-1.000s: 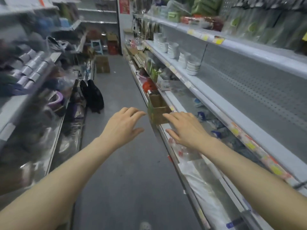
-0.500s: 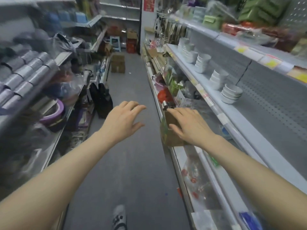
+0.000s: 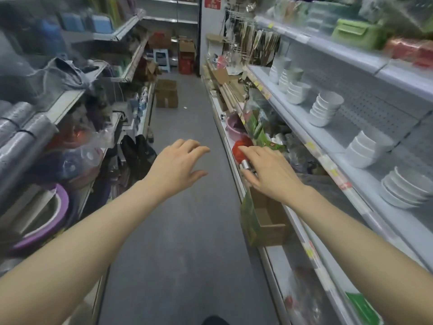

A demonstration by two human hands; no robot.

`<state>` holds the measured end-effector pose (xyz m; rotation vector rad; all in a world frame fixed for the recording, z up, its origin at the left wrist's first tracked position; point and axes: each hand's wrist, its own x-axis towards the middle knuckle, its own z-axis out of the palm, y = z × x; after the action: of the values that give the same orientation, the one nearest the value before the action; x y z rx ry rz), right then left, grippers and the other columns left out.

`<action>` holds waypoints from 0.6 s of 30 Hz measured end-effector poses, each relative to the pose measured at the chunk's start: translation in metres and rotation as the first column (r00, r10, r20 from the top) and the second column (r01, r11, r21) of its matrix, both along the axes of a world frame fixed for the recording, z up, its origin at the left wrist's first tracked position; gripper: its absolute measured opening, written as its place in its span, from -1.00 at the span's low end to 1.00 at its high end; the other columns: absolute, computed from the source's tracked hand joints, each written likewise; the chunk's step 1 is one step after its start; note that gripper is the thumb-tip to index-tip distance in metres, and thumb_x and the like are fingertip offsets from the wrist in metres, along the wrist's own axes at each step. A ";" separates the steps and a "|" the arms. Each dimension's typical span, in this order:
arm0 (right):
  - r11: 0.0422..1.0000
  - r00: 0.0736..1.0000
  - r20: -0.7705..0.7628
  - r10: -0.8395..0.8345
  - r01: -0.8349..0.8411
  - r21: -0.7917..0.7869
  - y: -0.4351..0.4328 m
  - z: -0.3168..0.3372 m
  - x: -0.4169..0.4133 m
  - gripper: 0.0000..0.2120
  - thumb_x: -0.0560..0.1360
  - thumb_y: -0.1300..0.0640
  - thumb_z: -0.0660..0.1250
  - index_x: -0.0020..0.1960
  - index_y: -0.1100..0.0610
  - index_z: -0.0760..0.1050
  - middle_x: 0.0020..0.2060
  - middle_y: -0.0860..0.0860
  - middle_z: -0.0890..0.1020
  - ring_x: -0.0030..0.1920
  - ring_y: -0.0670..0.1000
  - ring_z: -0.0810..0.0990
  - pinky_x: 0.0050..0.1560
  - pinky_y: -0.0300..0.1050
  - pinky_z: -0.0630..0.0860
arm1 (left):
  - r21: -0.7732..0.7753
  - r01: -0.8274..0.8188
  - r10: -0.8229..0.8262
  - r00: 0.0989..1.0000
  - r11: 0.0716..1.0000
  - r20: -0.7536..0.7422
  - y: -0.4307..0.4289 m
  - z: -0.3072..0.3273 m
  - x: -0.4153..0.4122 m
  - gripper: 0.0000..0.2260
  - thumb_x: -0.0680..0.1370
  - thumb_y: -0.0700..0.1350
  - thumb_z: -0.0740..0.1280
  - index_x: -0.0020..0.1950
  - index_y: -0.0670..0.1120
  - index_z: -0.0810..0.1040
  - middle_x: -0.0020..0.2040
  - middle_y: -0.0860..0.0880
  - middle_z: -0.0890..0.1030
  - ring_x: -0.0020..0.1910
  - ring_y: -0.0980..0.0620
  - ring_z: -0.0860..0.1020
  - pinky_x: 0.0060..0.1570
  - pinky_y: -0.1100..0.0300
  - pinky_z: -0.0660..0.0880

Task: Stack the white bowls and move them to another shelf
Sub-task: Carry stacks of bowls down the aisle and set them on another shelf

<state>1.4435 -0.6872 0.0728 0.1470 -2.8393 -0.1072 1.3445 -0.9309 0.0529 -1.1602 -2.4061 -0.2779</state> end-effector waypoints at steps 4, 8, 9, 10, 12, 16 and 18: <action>1.000 1.000 -0.005 -0.006 0.006 -0.001 0.025 -0.007 -0.084 -0.46 0.56 -0.09 0.23 0.48 0.08 0.31 0.26 0.01 0.54 0.18 0.12 0.52 0.16 0.12 0.48 | -0.023 0.002 -0.002 1.000 1.000 0.011 0.024 -0.007 -0.083 -0.50 0.44 0.12 0.48 0.30 -0.05 0.52 0.16 -0.06 0.56 0.05 -0.15 0.55 0.01 -0.05 0.56; 1.000 1.000 0.006 -0.012 0.012 0.004 0.059 -0.020 -0.170 -0.46 0.56 -0.09 0.24 0.48 0.08 0.30 0.27 0.01 0.54 0.19 0.13 0.52 0.18 0.13 0.48 | -0.021 0.008 -0.008 1.000 1.000 0.005 0.058 -0.014 -0.168 -0.51 0.45 0.13 0.47 0.29 -0.06 0.53 0.15 -0.07 0.58 0.05 -0.14 0.55 -0.01 -0.03 0.57; 1.000 1.000 0.010 -0.017 0.017 0.001 0.069 -0.022 -0.192 -0.45 0.56 -0.09 0.25 0.49 0.08 0.30 0.27 0.01 0.54 0.20 0.13 0.52 0.18 0.13 0.48 | -0.020 0.012 -0.012 1.000 1.000 0.012 0.068 -0.016 -0.190 -0.51 0.45 0.13 0.47 0.30 -0.06 0.53 0.15 -0.07 0.58 0.06 -0.14 0.55 0.00 -0.04 0.57; 1.000 1.000 0.017 -0.023 0.023 0.000 0.079 -0.025 -0.214 -0.45 0.56 -0.10 0.25 0.49 0.08 0.30 0.28 0.02 0.54 0.21 0.13 0.52 0.19 0.13 0.47 | -0.024 0.014 -0.013 1.000 1.000 0.022 0.079 -0.018 -0.212 -0.50 0.45 0.13 0.47 0.30 -0.06 0.52 0.16 -0.07 0.57 0.07 -0.14 0.55 0.01 -0.04 0.57; 0.999 0.999 0.032 -0.032 0.032 0.006 0.102 -0.026 -0.260 -0.44 0.56 -0.09 0.25 0.49 0.08 0.29 0.28 0.02 0.53 0.23 0.13 0.51 0.20 0.11 0.46 | -0.043 0.011 -0.009 0.999 0.999 0.053 0.101 -0.019 -0.256 -0.49 0.46 0.15 0.45 0.33 -0.05 0.51 0.18 -0.07 0.56 0.10 -0.14 0.54 0.03 -0.05 0.56; 0.999 0.998 0.042 -0.042 0.042 0.020 0.146 -0.018 -0.351 -0.46 0.53 -0.07 0.27 0.46 0.08 0.33 0.26 0.03 0.54 0.22 0.15 0.52 0.18 0.11 0.47 | -0.070 0.011 -0.006 0.998 0.997 0.063 0.144 -0.015 -0.349 -0.49 0.48 0.16 0.43 0.36 -0.04 0.48 0.20 -0.05 0.55 0.12 -0.13 0.53 0.04 -0.03 0.56; 0.998 0.997 0.038 -0.060 0.059 0.024 0.165 -0.014 -0.394 -0.46 0.54 -0.06 0.26 0.47 0.07 0.32 0.24 0.04 0.55 0.21 0.15 0.52 0.16 0.12 0.48 | -0.045 -0.006 0.008 0.998 0.999 0.062 0.165 -0.009 -0.393 -0.49 0.49 0.16 0.43 0.36 -0.03 0.48 0.21 -0.06 0.55 0.13 -0.14 0.52 0.06 -0.03 0.55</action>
<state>1.0491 -0.5218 0.0590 0.0695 -2.8828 -0.1509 0.9519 -0.7663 0.0440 -1.1788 -2.4821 -0.2631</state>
